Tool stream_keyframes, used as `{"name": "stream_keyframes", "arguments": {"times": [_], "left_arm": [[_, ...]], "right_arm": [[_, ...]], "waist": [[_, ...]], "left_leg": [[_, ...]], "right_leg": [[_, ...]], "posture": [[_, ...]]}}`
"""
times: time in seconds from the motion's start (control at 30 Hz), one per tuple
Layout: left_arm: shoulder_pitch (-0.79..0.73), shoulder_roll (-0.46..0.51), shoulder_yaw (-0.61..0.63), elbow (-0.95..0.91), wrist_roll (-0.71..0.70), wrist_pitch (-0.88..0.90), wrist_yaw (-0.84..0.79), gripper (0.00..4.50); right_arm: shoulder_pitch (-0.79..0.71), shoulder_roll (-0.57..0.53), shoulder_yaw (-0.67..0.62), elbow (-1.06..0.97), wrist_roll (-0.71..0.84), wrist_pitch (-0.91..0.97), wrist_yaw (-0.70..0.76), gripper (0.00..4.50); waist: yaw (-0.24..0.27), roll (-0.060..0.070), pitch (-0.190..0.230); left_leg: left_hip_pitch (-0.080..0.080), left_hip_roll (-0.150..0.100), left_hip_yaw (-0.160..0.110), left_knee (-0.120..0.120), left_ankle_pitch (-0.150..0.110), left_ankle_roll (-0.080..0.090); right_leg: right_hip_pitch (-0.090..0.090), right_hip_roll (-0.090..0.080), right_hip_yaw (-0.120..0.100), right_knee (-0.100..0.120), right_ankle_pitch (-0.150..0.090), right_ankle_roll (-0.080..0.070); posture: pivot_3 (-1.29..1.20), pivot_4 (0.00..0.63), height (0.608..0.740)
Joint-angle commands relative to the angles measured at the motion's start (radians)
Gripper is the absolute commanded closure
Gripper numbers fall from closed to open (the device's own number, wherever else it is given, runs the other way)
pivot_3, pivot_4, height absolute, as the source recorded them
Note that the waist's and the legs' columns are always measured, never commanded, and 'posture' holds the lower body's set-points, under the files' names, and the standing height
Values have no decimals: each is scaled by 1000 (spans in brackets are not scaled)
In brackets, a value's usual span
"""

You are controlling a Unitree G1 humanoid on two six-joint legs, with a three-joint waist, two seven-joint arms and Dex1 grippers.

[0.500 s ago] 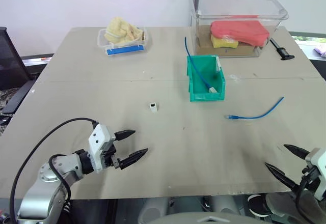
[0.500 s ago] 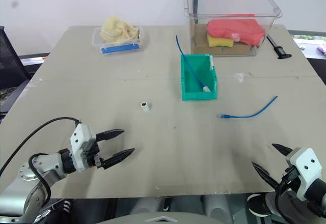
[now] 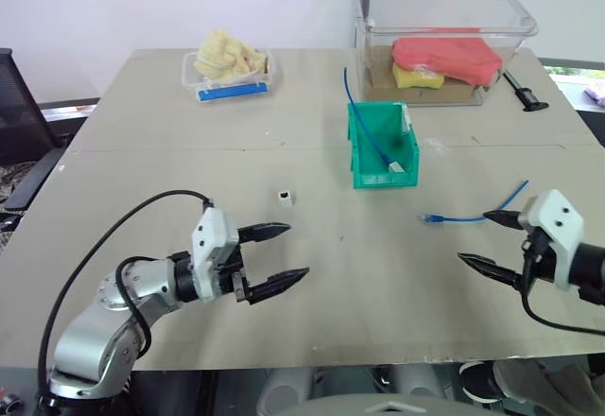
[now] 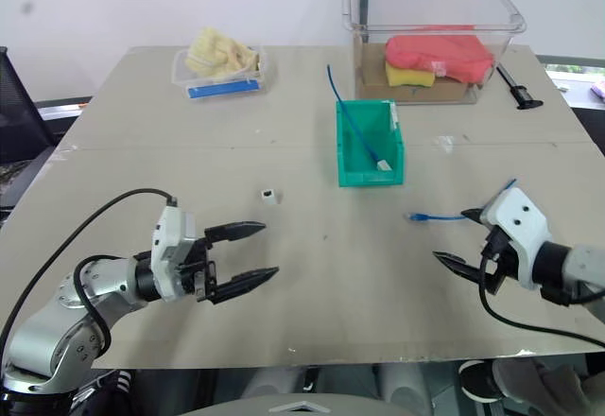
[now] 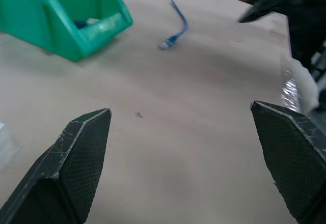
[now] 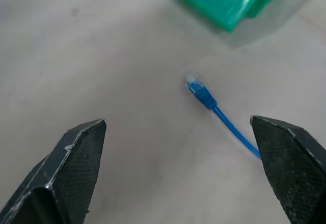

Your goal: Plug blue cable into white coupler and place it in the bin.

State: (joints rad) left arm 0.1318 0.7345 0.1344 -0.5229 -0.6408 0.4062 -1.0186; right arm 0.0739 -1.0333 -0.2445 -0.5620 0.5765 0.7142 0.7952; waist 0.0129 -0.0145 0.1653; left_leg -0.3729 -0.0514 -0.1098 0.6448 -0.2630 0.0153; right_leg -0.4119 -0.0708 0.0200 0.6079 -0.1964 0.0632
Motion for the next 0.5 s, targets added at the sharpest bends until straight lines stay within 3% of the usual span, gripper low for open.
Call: {"name": "stream_keyframes", "arguments": {"times": [0.03,0.07,0.27,0.37,0.4,0.5], "left_arm": [[-26,16,-17,-36,6,-31,-33,0],[-26,16,-21,-37,7,-33,-36,0],[-20,10,-29,-34,25,-58,-41,0],[-21,5,-29,-31,30,-64,-36,0],[-21,3,-30,-28,32,-69,-35,0],[-19,-2,-32,-24,37,-76,-29,0]], "right_arm": [[-256,-36,214,184,-103,-22,121,887],[-310,-37,269,233,-140,-42,152,1295],[-569,28,526,558,-356,-167,299,1295],[-613,45,574,652,-403,-203,363,2620],[-620,52,577,672,-414,-217,373,3263],[-623,62,569,665,-423,-232,397,4448]], "waist": [[-4,1,1],[-3,1,1],[0,0,1],[0,0,2],[-1,0,2],[-2,0,1]], "left_leg": [[-1,0,0,1,0,0],[-1,0,1,3,0,0],[-6,0,0,3,0,0],[-8,0,0,4,1,-1],[-8,0,0,4,1,-2],[-7,0,1,4,0,-1]], "right_leg": [[0,0,0,0,0,0],[0,0,0,0,1,0],[-4,0,-2,0,1,0],[-5,-1,-2,0,4,3],[-5,-1,-2,0,4,3],[-5,-1,-1,-1,4,3]], "posture": [[0,150,740],[0,150,740],[0,150,740],[0,150,740],[0,150,740],[0,150,740]]}}
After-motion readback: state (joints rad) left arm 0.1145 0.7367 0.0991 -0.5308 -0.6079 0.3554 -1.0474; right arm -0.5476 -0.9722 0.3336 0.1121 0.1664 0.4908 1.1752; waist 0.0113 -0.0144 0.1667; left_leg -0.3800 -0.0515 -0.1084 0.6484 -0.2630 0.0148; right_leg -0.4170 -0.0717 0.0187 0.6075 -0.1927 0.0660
